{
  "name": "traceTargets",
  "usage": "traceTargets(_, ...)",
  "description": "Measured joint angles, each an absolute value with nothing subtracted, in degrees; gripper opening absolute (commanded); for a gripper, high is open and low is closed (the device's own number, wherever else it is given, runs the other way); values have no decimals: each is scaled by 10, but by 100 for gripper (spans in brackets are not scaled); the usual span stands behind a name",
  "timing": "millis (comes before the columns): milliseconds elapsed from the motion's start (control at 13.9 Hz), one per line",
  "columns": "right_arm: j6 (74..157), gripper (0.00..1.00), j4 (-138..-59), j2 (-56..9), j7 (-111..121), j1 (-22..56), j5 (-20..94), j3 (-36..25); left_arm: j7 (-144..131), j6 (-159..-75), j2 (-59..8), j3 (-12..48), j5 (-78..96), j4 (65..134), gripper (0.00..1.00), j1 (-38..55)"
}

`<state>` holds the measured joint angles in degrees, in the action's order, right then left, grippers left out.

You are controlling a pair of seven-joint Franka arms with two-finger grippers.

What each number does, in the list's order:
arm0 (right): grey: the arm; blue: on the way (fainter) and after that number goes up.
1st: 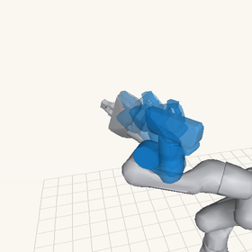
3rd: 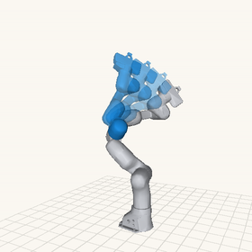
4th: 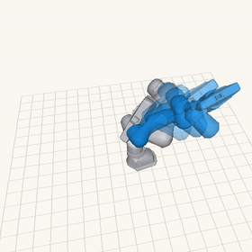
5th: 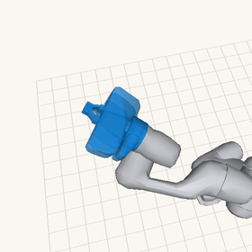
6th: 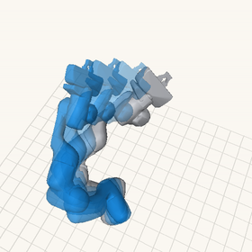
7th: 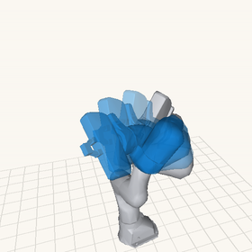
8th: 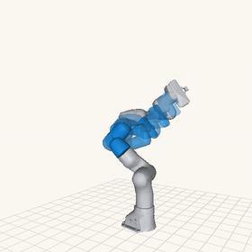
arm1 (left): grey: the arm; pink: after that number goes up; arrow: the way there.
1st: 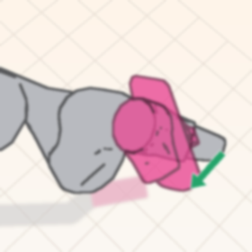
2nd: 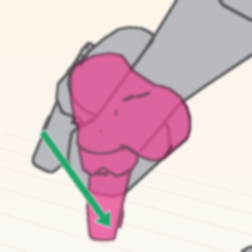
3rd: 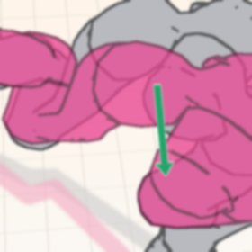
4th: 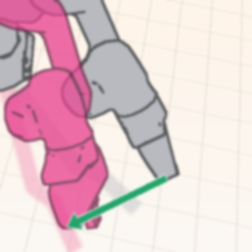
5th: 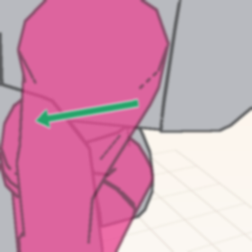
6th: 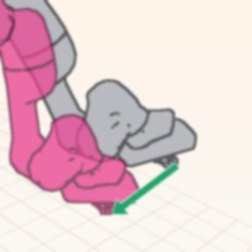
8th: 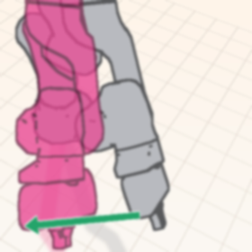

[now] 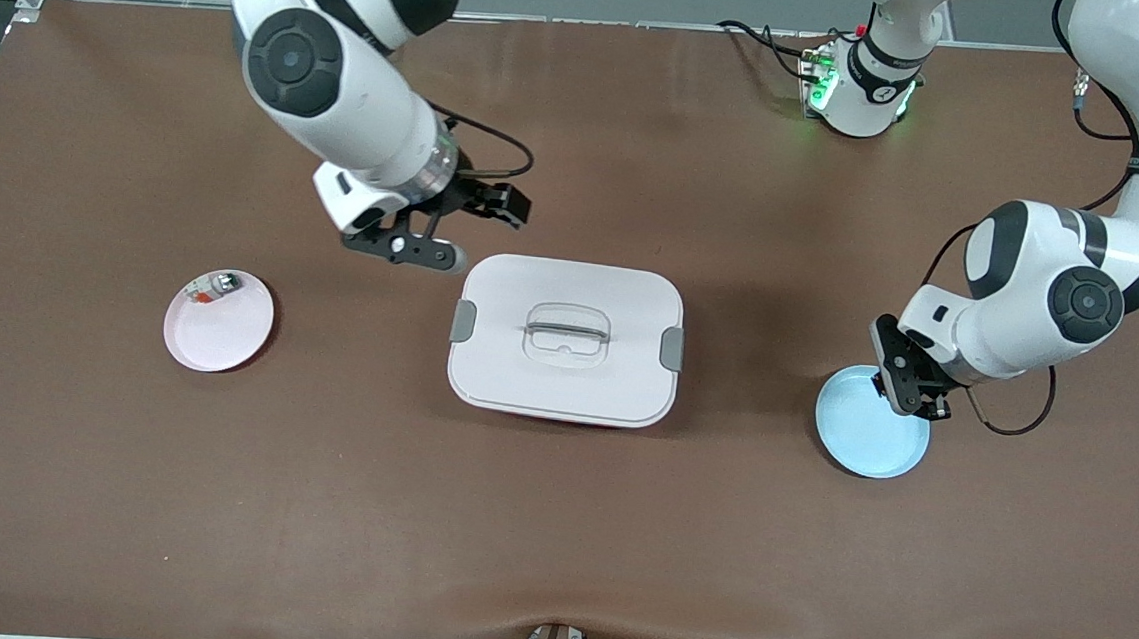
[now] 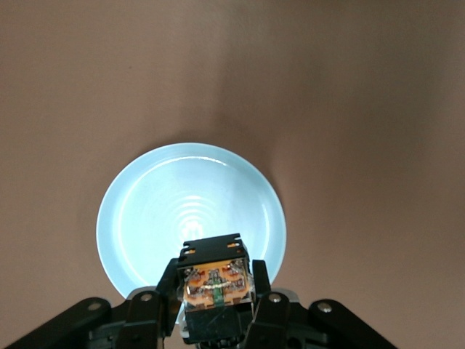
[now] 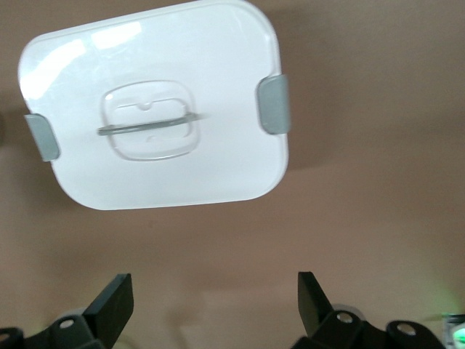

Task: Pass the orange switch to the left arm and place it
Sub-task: 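Lower the switch onto the blue plate with the left gripper while the right gripper retracts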

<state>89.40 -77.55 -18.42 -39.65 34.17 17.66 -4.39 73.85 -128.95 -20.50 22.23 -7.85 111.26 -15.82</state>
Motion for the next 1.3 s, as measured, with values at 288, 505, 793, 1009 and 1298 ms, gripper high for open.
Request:
traceTargets(288,855,100,-792,-160,-311,299,135,-45,859,-1338,-247,222,-92,1112,0,-165)
traceTargets(505,855,100,-833,-124,-258,283,100,-45,897,-1359,-272,222,-132,1111,0,-166)
traceTargets(793,873,100,-906,-63,-188,252,41,-45,900,-1366,-291,222,-199,1110,0,-168)
traceTargets(1009,914,100,-982,-8,-115,217,21,-45,902,-1387,-309,222,-216,1110,0,-180)
traceTargets(1298,919,100,-1015,28,-38,143,20,-46,903,-1411,-327,224,-216,1109,0,-180)
